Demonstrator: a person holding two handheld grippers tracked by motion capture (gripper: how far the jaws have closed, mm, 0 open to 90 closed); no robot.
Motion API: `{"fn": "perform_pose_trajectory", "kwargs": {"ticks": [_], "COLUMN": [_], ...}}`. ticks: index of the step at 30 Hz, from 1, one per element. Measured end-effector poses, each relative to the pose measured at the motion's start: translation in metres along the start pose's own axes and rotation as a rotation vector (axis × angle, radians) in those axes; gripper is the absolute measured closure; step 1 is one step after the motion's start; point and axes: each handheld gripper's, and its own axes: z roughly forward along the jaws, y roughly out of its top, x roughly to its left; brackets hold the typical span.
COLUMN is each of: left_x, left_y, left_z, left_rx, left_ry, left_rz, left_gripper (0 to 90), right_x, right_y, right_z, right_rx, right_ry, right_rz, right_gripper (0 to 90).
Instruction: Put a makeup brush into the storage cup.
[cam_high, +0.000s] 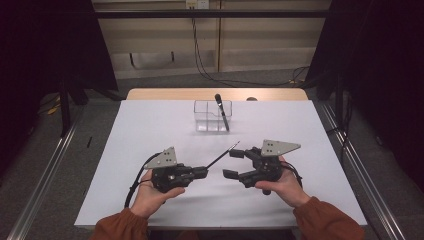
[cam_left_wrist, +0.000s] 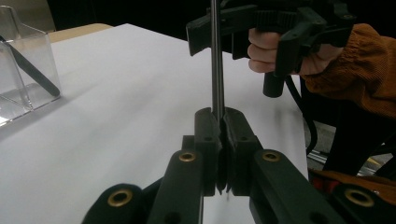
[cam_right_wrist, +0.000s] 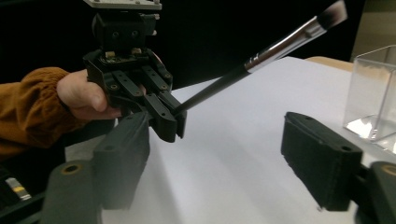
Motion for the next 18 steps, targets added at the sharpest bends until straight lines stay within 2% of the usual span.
{"fn": "perform_pose_trajectory", "kwargs": {"ticks": [5, 13, 18], "left_x": [-0.001, -0.002, -0.003], "left_y": [-0.001, -0.004, -0.006], "left_z": [0.002, 0.008, 0.011], "left_rx": [0.014, 0.041, 0.044], "left_ry": [-0.008, -0.032, -0.041], "left_rz": [0.004, 0.009, 0.006], "left_gripper": [85.5, 85.5, 85.5], "right_x": [-0.002, -0.003, -0.004], "right_y": [0.001, 0.0, 0.001], "right_z": [-0.001, -0.001, -0.002], "right_rx": [-0.021, -0.02, -0.037], "right_ry": [0.015, 0.032, 0.052], "right_rz": [0.016, 0.043, 0.057], "right_gripper": [38.4, 50.8, 61.4]}}
